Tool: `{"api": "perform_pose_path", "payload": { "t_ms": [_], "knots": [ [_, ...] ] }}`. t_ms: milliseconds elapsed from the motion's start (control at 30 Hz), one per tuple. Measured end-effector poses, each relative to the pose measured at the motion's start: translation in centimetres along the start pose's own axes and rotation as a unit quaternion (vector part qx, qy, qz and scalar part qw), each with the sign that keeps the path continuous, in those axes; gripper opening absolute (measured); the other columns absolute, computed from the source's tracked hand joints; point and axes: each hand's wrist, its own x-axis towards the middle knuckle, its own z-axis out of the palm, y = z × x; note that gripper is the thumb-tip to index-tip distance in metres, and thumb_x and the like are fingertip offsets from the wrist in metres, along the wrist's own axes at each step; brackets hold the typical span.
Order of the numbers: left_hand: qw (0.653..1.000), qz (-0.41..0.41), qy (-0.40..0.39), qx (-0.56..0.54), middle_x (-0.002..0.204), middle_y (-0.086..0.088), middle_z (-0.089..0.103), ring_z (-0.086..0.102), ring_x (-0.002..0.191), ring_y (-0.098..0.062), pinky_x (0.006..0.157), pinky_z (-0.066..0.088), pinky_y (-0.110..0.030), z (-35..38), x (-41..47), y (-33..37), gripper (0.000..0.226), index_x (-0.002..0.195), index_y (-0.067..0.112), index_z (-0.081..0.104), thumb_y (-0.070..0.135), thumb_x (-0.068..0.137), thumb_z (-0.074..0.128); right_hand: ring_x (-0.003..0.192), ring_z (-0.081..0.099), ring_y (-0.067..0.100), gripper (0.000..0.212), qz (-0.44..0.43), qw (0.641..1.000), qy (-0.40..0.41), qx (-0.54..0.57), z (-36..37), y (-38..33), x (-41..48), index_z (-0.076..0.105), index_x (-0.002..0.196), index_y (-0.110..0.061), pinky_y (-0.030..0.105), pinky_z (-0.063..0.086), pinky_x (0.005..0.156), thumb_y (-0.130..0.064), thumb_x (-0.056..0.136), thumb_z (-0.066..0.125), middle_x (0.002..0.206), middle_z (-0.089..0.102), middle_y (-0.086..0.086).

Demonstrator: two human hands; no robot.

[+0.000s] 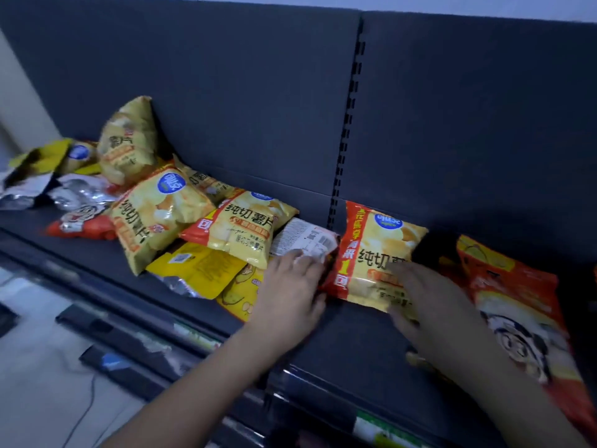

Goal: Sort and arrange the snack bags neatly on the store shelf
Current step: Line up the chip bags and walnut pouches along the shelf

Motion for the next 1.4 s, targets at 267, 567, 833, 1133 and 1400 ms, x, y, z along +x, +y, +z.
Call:
{"api": "perform_pose_path", "payload": {
  "t_ms": [267,567,833,1133,1400],
  "knots": [
    [0.973,-0.163,0.000,0.165,0.097,0.000,0.068,0.065,0.095,-0.026,0.085,0.041,-0.035,-3.4,-10.3,-12.0,0.055,0.101,0.015,0.069,0.028,0.050,0.086,0.083,0.068,0.019,0.067,-0.149,0.989,-0.014,0.018,5.1,-8.3,5.9,0.066,0.109,-0.010,0.029,0.055,0.065,-0.019,0.047,0.092,0.097,0.068,0.000],
    [0.990,-0.073,-0.030,0.119,0.097,0.002,0.069,0.067,0.090,-0.022,0.082,0.031,-0.030,-3.9,-12.0,-17.3,0.061,0.100,0.017,0.070,0.031,0.044,0.087,0.138,0.024,0.025,0.067,-0.045,0.982,-0.162,-0.091,8.5,-12.5,8.9,0.009,0.148,-0.018,0.033,0.030,0.105,-0.016,0.092,0.047,0.150,0.023,0.007],
    [0.968,0.207,0.000,0.141,0.091,-0.003,0.065,0.059,0.083,-0.023,0.079,0.032,-0.034,-0.9,-6.3,-15.0,0.042,0.088,0.015,0.068,0.027,0.051,0.083,0.144,0.017,0.033,0.103,-0.048,0.970,-0.187,-0.149,9.0,-12.1,5.9,0.004,0.149,-0.003,0.042,0.023,0.112,-0.005,0.072,0.073,0.153,-0.004,0.015],
    [0.944,0.311,0.017,0.110,0.069,0.001,0.069,0.067,0.072,-0.018,0.091,0.048,-0.035,0.8,-3.3,-14.8,0.016,0.066,0.018,0.069,0.009,0.057,0.079,0.133,0.042,0.019,0.081,-0.065,0.993,-0.070,-0.068,9.7,-10.1,4.0,0.040,0.140,-0.014,0.036,0.033,0.108,0.000,0.062,0.055,0.146,0.040,0.002],
    [0.898,0.342,0.275,-0.037,0.077,-0.006,0.068,0.060,0.072,-0.025,0.084,0.046,-0.035,-6.3,0.4,-10.2,0.033,0.075,0.007,0.069,0.005,0.096,0.043,0.112,0.059,0.012,0.049,0.102,0.917,0.087,0.377,5.6,-8.4,4.2,0.059,0.125,-0.011,0.026,0.049,0.090,-0.030,0.081,0.070,0.122,0.064,0.000]
  ]
}}
